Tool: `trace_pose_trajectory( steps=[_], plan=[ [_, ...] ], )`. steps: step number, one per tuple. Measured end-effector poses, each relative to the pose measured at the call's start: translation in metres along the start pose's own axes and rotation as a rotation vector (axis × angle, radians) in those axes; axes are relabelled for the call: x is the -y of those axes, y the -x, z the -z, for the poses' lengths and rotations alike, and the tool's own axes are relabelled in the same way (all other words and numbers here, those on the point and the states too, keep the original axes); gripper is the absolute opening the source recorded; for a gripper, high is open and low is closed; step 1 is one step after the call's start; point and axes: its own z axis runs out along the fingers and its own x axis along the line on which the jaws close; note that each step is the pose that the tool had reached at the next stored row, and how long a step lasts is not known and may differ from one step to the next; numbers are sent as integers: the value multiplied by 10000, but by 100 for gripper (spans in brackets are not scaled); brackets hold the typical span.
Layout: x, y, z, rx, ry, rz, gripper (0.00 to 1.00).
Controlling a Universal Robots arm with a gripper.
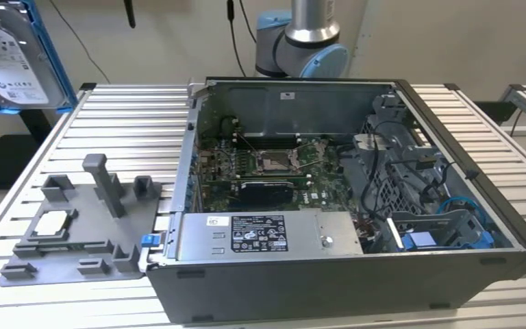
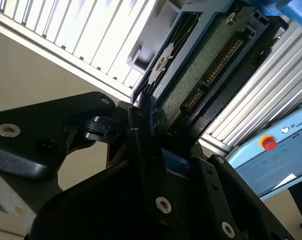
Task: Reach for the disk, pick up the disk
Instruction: 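Pick up the disk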
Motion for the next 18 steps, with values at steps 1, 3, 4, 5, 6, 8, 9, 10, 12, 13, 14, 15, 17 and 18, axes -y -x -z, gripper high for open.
trace_pose_trajectory(
  steps=[1,3,4,5,6,8,9,10,12,13,14,15,17,18],
  plan=[
    [0,0,28,1,-1,0,0],
    [1,2,84,0,0,0,0],
    [2,2,111,-1,1,0,0],
    [2,2,138,0,0,0,0],
    [3,3,163,0,1,0,0],
    [4,3,198,-1,1,1,0],
    [4,3,202,-1,2,1,0],
    [4,3,202,-1,1,1,0],
    [4,4,202,0,0,1,0],
    [3,3,202,0,-1,1,0],
    [3,4,203,0,0,0,0],
    [4,4,203,0,1,1,0],
    [17,4,203,0,1,0,0],
    [32,4,203,0,1,0,0]
  ],
)
